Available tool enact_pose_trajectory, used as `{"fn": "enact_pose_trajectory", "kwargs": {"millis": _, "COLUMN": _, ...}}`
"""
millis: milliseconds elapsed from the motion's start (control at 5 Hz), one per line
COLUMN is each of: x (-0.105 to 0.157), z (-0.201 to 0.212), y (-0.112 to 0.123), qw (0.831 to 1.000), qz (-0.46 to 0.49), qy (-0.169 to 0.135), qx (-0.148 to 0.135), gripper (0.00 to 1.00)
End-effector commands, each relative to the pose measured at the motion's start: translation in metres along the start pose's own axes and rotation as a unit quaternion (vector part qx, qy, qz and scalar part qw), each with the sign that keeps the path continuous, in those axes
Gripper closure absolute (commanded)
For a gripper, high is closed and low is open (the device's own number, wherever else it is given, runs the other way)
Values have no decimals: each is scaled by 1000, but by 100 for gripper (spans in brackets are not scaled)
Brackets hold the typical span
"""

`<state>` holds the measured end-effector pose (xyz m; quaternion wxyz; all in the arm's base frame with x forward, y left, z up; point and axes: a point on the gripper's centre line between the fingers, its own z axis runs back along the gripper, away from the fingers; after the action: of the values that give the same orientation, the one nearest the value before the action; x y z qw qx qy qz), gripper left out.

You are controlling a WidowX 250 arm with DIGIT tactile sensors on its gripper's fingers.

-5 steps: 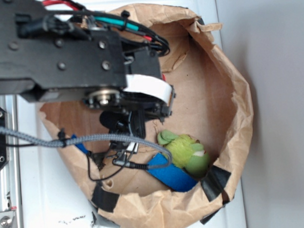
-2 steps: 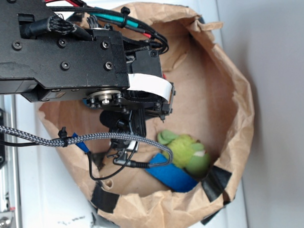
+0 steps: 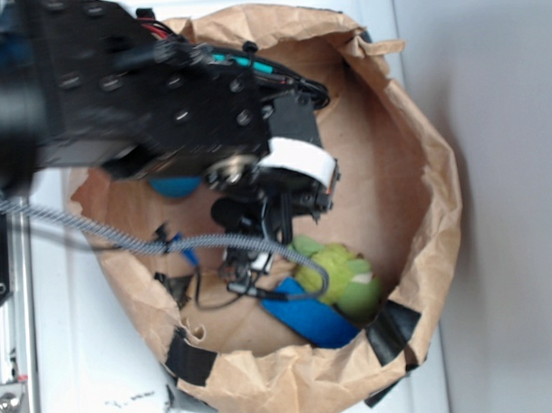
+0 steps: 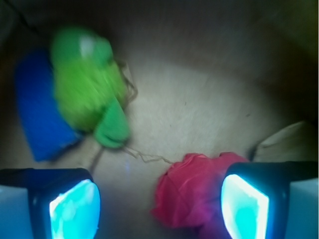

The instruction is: Grab the red paper.

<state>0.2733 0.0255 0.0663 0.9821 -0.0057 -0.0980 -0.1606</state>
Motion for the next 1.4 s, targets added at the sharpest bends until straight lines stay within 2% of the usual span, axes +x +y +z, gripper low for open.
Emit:
{"fn": "enact_pose_trajectory", "kwargs": {"millis": 0, "x": 13, "z": -8, "y": 30, "qw": 998, "qz": 9, "qy": 26, "qx": 50, "gripper": 0}}
{"fn": "enact_pose_trajectory", "kwargs": {"millis": 200, "x": 17, "z": -49, "y": 31, "qw": 996, "qz": 0, "qy": 23, "qx": 89, "gripper": 4}}
{"fn": "enact_pose_trajectory", "kwargs": {"millis": 400, "x": 16, "z": -50, "y": 25, "qw": 996, "qz": 5, "qy": 14, "qx": 89, "gripper": 100}}
{"fn": "enact_pose_trajectory", "kwargs": {"millis": 600, "x": 10, "z": -24, "y": 15, "qw": 999, "qz": 7, "qy": 11, "qx": 52, "gripper": 100}}
{"fn": "enact_pose_trajectory", "kwargs": {"millis": 800, "x": 11, "z": 29, "y": 2, "qw": 1000, "qz": 27, "qy": -3, "qx": -15, "gripper": 100}}
{"fn": "enact_pose_trajectory", "kwargs": {"millis": 1000, "x": 2, "z": 82, "y": -8, "qw": 998, "qz": 44, "qy": -23, "qx": -42, "gripper": 100}}
{"fn": "enact_pose_trajectory", "kwargs": {"millis": 1200, "x": -6, "z": 126, "y": -14, "qw": 997, "qz": 39, "qy": -24, "qx": -61, "gripper": 100}}
